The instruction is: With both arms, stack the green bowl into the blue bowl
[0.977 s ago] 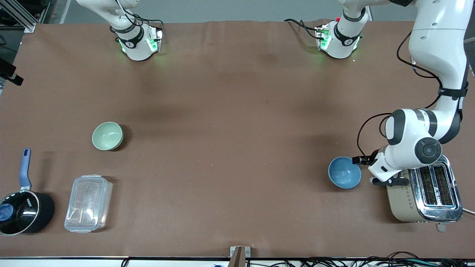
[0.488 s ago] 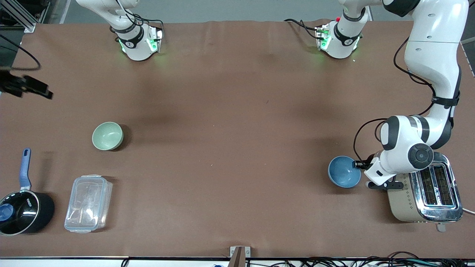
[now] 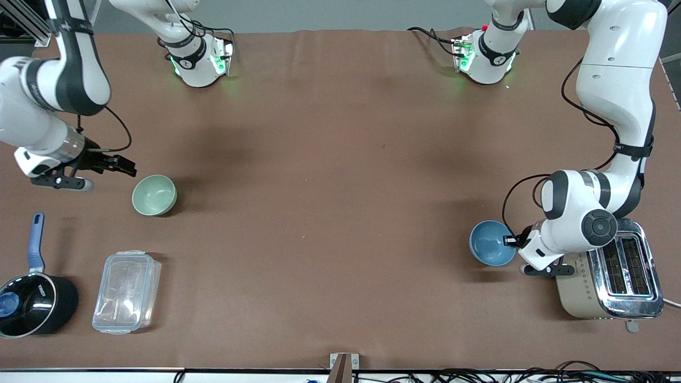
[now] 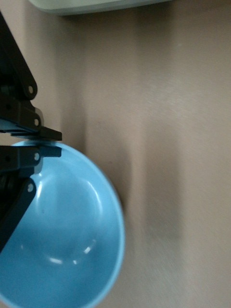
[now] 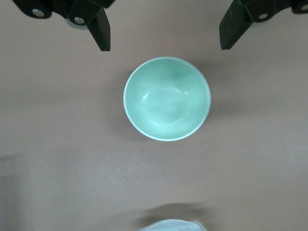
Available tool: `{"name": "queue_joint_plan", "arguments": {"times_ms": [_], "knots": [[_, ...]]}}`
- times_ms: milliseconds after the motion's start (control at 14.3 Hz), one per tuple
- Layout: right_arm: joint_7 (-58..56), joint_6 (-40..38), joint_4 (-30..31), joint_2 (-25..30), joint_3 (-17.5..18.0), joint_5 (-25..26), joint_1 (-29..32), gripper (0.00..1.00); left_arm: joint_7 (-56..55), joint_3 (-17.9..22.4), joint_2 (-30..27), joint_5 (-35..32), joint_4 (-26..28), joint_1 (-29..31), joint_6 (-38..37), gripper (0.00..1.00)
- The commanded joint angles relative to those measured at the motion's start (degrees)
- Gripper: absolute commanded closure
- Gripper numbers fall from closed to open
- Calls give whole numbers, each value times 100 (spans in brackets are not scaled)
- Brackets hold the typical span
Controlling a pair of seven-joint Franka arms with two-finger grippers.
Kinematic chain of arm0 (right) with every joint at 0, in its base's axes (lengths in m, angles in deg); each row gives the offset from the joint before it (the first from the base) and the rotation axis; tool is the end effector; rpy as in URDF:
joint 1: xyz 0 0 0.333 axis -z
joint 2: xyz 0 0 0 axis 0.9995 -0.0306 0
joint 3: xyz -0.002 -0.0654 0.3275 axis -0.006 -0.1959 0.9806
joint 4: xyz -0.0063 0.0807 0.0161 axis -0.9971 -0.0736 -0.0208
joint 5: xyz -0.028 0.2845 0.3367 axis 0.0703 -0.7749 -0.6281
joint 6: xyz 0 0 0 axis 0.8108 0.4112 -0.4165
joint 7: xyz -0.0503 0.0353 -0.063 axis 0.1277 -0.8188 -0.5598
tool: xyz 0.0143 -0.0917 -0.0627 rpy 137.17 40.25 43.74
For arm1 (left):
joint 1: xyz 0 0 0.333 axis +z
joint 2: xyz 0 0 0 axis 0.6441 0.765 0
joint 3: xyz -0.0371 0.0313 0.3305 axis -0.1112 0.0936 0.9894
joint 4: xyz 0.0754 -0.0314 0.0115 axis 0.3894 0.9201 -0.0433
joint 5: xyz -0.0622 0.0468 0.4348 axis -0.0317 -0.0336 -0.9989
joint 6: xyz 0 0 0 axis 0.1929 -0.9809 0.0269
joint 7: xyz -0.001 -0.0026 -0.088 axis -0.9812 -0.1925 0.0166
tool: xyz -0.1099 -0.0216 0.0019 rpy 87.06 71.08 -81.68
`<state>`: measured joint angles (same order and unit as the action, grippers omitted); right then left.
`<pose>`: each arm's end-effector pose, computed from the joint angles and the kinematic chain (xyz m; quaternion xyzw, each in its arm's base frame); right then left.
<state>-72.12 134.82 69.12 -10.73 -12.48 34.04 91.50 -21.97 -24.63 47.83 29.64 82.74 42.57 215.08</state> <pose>0.5382 -0.0915 0.3316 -0.9983 0.0555 0.0152 0.0013 0.7345 -0.0486 0.1994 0.9991 -0.0130 -0.0398 0.0076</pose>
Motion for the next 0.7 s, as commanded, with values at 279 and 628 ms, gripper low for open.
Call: {"name": "queue_joint_plan", "arguments": {"times_ms": [279, 628], "knots": [[-508, 2344, 523, -1295, 50, 30, 482, 0, -678, -841, -212, 81, -200, -54, -348, 99], [-490, 2732, 558, -1586, 59, -41, 439, 20, -2304, -1775, -116, 54, -191, -526, -490, 100]]}}
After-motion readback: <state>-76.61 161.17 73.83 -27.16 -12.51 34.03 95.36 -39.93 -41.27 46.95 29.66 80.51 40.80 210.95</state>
